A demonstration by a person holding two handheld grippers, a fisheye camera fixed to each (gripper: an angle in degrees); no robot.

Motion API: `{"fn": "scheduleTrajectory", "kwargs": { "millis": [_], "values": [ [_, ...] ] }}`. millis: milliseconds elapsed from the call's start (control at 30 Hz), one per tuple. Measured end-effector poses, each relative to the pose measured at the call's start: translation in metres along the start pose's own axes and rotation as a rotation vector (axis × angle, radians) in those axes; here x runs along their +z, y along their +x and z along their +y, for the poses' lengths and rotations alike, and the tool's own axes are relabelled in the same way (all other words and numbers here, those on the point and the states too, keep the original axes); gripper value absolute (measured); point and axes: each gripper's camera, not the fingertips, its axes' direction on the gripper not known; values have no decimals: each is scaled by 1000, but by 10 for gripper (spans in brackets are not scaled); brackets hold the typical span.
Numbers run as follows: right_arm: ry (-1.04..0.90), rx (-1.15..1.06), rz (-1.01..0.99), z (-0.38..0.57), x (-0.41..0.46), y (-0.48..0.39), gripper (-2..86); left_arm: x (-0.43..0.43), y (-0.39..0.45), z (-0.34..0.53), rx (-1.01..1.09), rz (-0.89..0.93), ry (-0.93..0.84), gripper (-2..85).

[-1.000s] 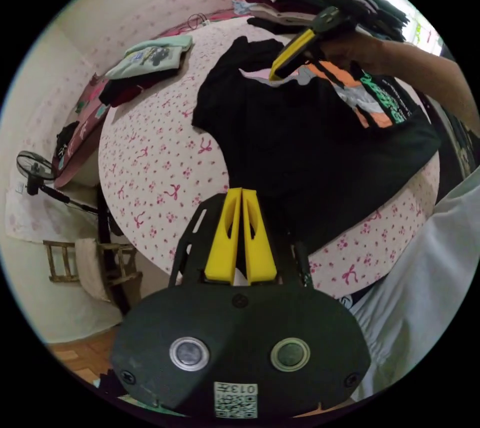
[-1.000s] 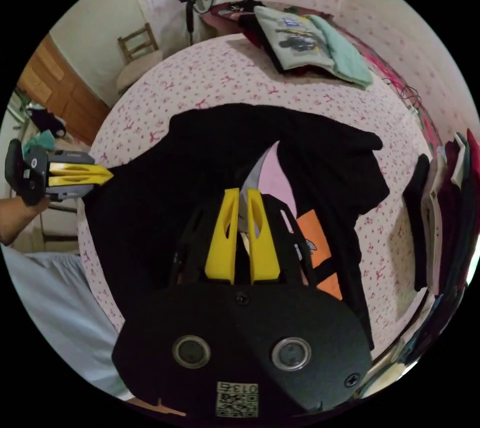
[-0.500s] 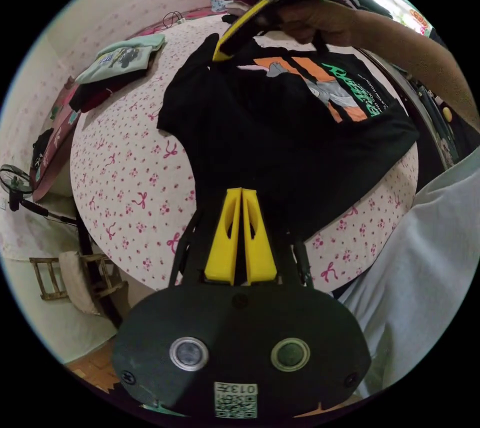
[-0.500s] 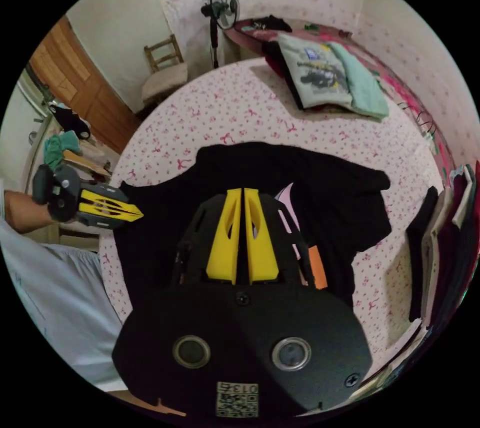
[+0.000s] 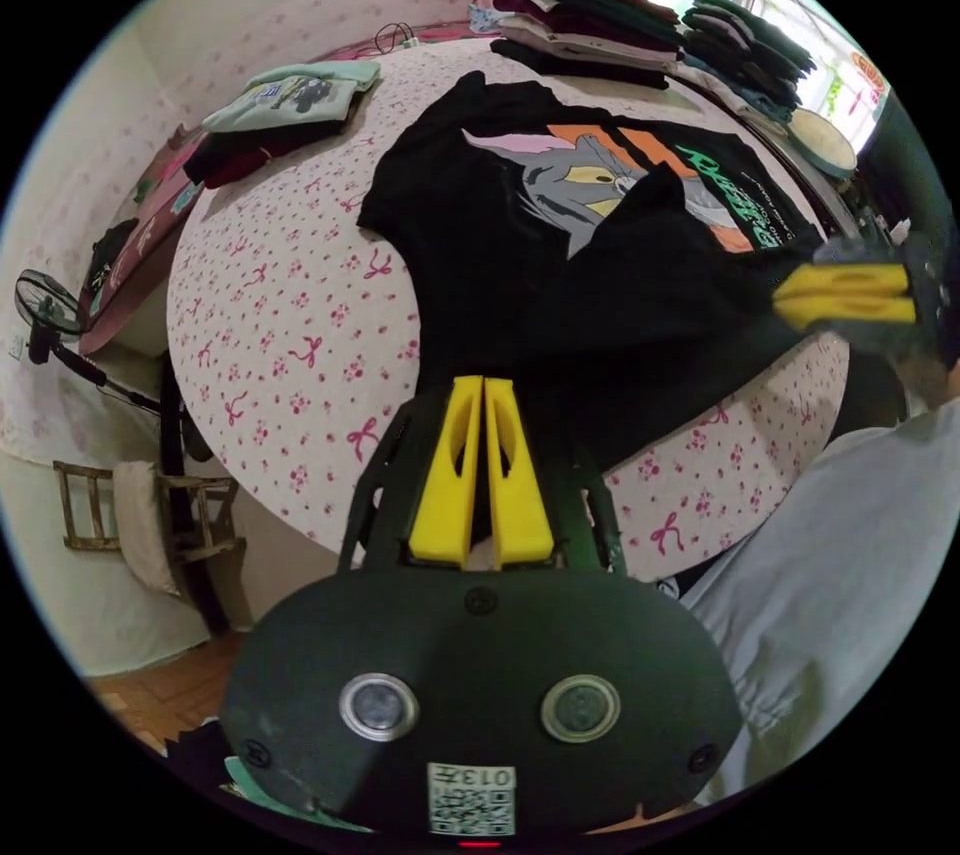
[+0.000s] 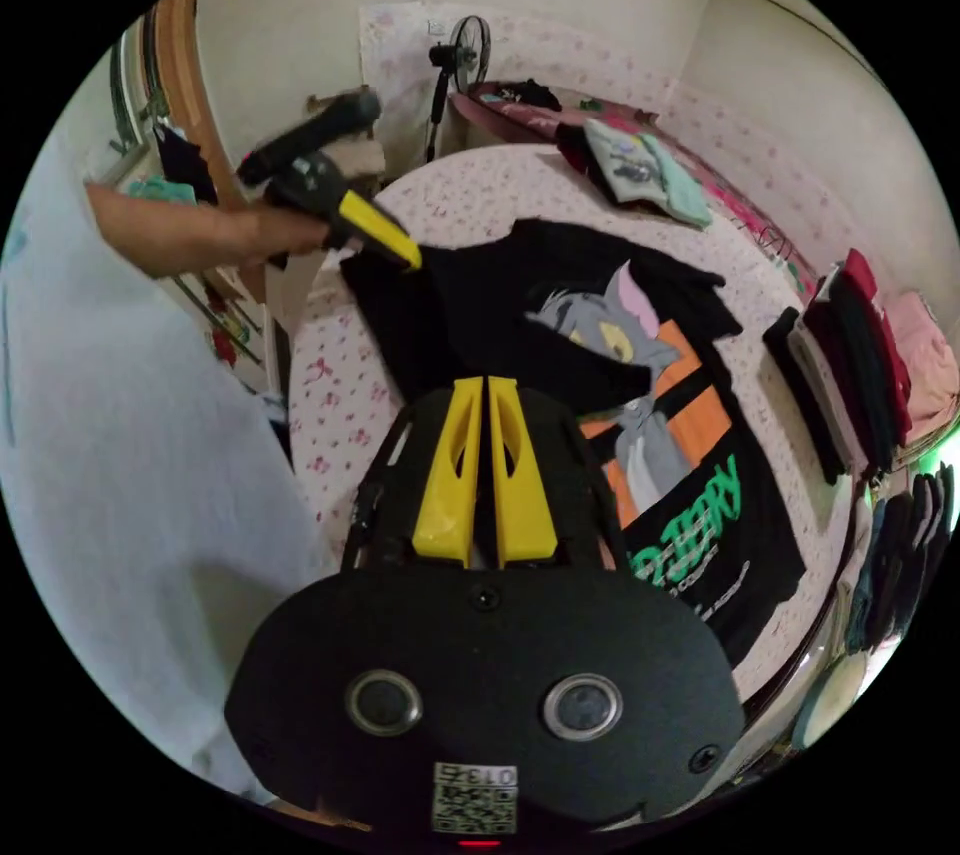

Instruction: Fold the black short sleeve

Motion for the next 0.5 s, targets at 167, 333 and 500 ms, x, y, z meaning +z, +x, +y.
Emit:
{"fn": "scheduleTrajectory", "kwargs": {
  "millis": [167,333,500],
  "values": [
    [-41,30,-29,15,-6,1,5,-10,2,20,-11,-51,-24,-4],
    [61,227,48,31,-39,61,4,-28,4,43,-72,-96,43,-4],
    [90,339,6,11,-33,108,1,-3,69,7,92,-70,51,-4]
  ]
}}
